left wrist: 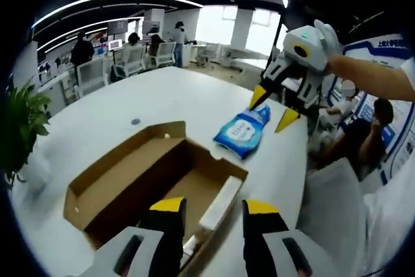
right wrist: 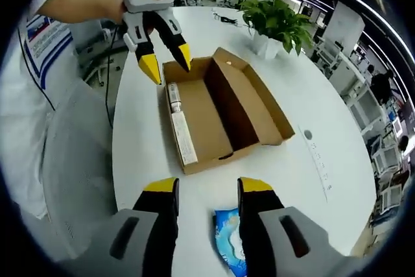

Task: Operate the shoe box by opening the lid, removing the specified soft item, and placing it in the target area until the item is outside and the box remains undamaged.

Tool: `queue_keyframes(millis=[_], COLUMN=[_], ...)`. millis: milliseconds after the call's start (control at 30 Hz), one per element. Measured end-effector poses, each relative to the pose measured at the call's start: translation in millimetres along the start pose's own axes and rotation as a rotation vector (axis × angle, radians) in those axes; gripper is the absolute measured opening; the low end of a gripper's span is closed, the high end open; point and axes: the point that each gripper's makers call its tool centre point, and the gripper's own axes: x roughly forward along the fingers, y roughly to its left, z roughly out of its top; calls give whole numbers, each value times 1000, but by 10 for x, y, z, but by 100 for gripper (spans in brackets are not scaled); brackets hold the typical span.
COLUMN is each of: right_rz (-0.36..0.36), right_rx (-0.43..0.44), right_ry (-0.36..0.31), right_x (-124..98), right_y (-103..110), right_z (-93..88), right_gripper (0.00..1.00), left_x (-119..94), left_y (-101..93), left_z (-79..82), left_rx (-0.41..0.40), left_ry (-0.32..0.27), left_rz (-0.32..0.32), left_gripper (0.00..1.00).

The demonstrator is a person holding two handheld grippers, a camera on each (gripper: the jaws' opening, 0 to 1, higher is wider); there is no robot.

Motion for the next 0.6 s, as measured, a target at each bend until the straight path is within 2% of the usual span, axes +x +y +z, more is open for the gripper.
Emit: queue_keyframes(millis=[233, 367, 600], right_rz=[59, 87, 119], right_rx=[-26, -39, -40], right_ry=[20, 32, 43], right_x=[322, 454, 623], right_y=[-7, -21, -51], right_z=[147, 172, 188], right_gripper=[32, 31, 31], left_x=[119, 202, 281], left_y=[49, 57, 155], left_z=[-149, -232, -251], left_rx=[-11, -10, -15], left_ry=[24, 41, 50], left_rz=[-22, -44, -73], left_gripper=[34, 34, 34])
